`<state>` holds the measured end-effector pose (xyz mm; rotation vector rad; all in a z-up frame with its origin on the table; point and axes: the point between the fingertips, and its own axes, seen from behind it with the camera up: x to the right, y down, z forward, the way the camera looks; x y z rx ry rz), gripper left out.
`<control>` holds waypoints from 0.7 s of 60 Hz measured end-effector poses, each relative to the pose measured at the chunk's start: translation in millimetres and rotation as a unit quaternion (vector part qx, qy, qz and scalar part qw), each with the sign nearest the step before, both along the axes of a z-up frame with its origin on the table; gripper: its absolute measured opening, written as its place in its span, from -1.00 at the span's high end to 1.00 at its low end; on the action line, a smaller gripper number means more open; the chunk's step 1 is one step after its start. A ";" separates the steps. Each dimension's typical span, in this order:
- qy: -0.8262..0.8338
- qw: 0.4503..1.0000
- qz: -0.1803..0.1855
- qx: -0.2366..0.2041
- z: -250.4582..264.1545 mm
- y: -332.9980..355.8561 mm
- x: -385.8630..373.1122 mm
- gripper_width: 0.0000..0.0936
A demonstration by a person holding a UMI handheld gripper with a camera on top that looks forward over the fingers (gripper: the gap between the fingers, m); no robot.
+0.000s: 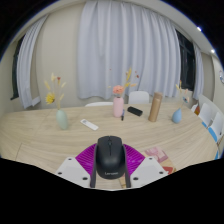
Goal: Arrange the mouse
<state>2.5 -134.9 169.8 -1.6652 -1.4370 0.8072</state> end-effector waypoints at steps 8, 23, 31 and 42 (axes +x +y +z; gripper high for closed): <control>-0.038 0.999 -0.012 0.013 -53.4 90.6 -5.4 0.16; -0.117 0.993 -0.014 -0.009 -164.1 155.9 21.3 0.16; -0.119 0.993 -0.007 -0.013 -179.9 160.5 26.6 0.14; -0.124 0.992 -0.006 -0.018 -179.3 161.3 29.7 -0.80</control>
